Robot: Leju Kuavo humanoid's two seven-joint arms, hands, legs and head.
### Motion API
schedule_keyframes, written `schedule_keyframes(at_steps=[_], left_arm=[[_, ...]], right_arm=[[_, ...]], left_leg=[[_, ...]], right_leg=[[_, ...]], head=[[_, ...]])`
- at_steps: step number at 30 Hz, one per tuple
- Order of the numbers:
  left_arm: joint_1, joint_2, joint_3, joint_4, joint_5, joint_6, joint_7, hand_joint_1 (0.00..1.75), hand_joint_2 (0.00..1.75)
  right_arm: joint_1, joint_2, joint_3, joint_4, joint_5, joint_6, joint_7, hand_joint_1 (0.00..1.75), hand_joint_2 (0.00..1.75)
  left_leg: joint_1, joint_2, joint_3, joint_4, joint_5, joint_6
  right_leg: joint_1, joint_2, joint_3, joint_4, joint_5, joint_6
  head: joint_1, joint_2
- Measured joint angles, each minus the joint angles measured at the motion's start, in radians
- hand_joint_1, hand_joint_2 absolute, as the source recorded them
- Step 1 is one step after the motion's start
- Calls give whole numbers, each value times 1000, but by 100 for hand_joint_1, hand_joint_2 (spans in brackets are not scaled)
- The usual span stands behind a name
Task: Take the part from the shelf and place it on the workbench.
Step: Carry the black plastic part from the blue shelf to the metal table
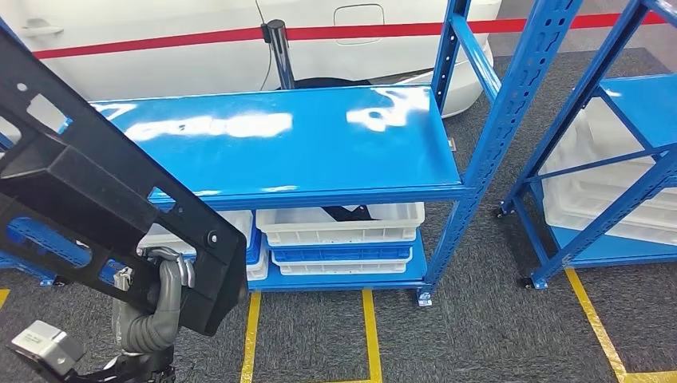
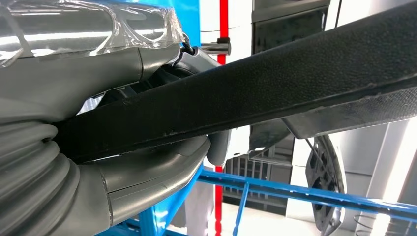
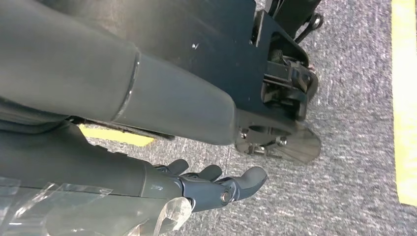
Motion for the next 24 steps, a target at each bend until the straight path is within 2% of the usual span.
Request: schedule_keyframes(at_steps=[1,3,4,5,7,8,9,10,12,13,14,15,16,18,19,20,23,24], left_arm=[[2,0,0,0,0,2,0,175,175],[5,0,0,-2,0,6,-1,175,175],[8,1,0,-5,0,7,-2,175,175],[11,1,0,-7,0,9,-4,175,175],[21,1,0,-11,2,14,-8,175,175],[25,2,0,-12,3,16,-10,175,175],[28,2,0,-14,5,18,-11,175,175],[30,2,0,-16,6,19,-13,175,175],[35,4,0,-18,10,19,-16,175,175],[38,5,0,-18,12,18,-16,175,175],[41,7,0,-18,13,18,-15,175,175],[44,8,0,-19,13,18,-13,175,175],[46,9,0,-20,12,18,-9,175,175],[47,10,0,-25,6,22,1,175,175],[47,12,0,-28,2,23,6,175,175],[47,14,0,-31,-1,25,10,175,175],[46,21,-1,-35,-6,25,17,175,175],[45,23,-1,-37,-8,24,20,175,175]], right_arm=[[0,1,0,0,2,0,1,0,0],[-1,3,0,0,4,0,5,0,0],[-2,4,0,0,5,0,7,0,0],[-2,4,0,0,6,0,10,0,0],[-2,5,0,0,6,0,16,0,0],[-1,5,0,0,5,0,18,0,0],[-1,5,0,0,3,0,18,0,0],[-2,5,0,0,1,0,17,0,0],[-1,4,0,0,-4,0,12,0,0],[-1,4,0,0,-6,0,8,0,0],[-1,4,0,0,-6,0,5,0,0],[-1,4,0,0,-6,0,2,0,0],[0,4,0,0,-5,0,1,0,0],[-1,5,0,0,-6,0,4,0,0],[-1,6,0,0,-6,0,6,0,0],[-1,8,0,0,-6,0,8,0,0],[0,12,0,0,-7,0,9,0,0],[0,14,0,0,-8,0,7,0,0]], left_leg=[[0,0,39,-62,28,4],[-4,-2,132,-224,84,15],[-7,-3,160,-280,100,20],[-11,-4,170,-305,106,25],[-13,-4,164,-310,114,34],[-12,-3,160,-312,120,40],[-9,-1,157,-315,127,47],[-7,0,152,-317,135,54],[-8,1,138,-317,145,62],[-9,1,131,-317,150,62],[-9,2,125,-316,154,62],[-9,2,120,-315,158,60],[-9,2,116,-314,162,58],[-10,2,110,-307,165,53],[-12,2,106,-303,167,49],[-14,2,102,-299,169,44],[-12,1,92,-293,174,26],[-9,1,85,-278,160,20]], right_leg=[[0,1,-3,0,3,2],[2,2,-7,1,10,8],[2,2,-9,1,13,13],[3,1,-11,1,17,18],[3,0,-15,0,23,30],[2,0,-19,5,19,35],[2,0,-27,23,2,40],[1,0,-42,61,-29,44],[0,0,-93,195,-113,50],[-1,0,-114,260,-144,53],[-1,0,-121,297,-157,55],[-1,0,-107,291,-150,56],[-1,0,-72,243,-127,56],[-2,-2,24,87,-73,53],[-1,-2,55,28,-56,48],[0,-2,70,-5,-48,43],[3,-2,60,-11,-38,22],[2,-2,56,-11,-32,14]], head=[[0,0],[0,0],[0,0],[0,0],[0,0],[1,0],[2,0],[3,0],[5,0],[5,0],[6,0],[6,0],[6,0],[6,0],[6,0],[5,0],[4,0],[4,0]])
